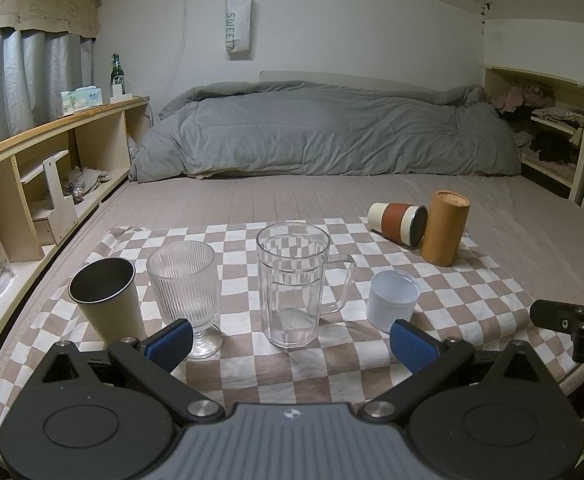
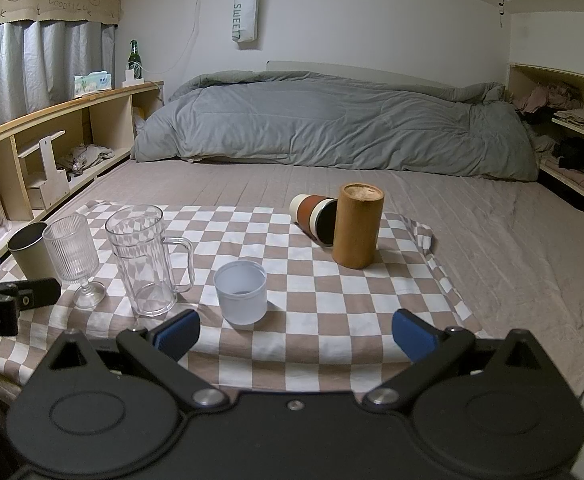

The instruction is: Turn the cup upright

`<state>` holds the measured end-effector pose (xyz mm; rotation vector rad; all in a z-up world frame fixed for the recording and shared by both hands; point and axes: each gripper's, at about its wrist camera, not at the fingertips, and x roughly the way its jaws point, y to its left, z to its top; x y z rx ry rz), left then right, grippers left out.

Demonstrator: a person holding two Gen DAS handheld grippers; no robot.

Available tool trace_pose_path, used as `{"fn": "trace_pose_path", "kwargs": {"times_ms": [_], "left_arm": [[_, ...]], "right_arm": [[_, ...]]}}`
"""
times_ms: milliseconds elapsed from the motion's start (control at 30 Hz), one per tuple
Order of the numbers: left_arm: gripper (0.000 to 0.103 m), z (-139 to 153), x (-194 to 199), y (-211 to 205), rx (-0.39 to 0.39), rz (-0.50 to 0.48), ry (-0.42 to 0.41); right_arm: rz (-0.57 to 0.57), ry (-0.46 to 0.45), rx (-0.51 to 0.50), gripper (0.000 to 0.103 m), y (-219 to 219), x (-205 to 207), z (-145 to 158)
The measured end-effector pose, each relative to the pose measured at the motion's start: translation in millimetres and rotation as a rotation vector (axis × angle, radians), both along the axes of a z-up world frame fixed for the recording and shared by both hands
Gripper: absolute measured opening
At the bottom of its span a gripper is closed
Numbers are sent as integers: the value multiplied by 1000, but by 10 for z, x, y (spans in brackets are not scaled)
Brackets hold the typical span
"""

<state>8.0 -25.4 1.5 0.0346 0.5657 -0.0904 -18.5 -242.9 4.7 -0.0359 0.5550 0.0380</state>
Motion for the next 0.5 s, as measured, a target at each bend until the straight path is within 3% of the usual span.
{"fn": "trace_pose_path", "kwargs": {"times_ms": [500], "left_arm": [[103,17,-4,14,1,6,-1]], "right_arm": [[0,0,0,103,3,-2,-3]]}}
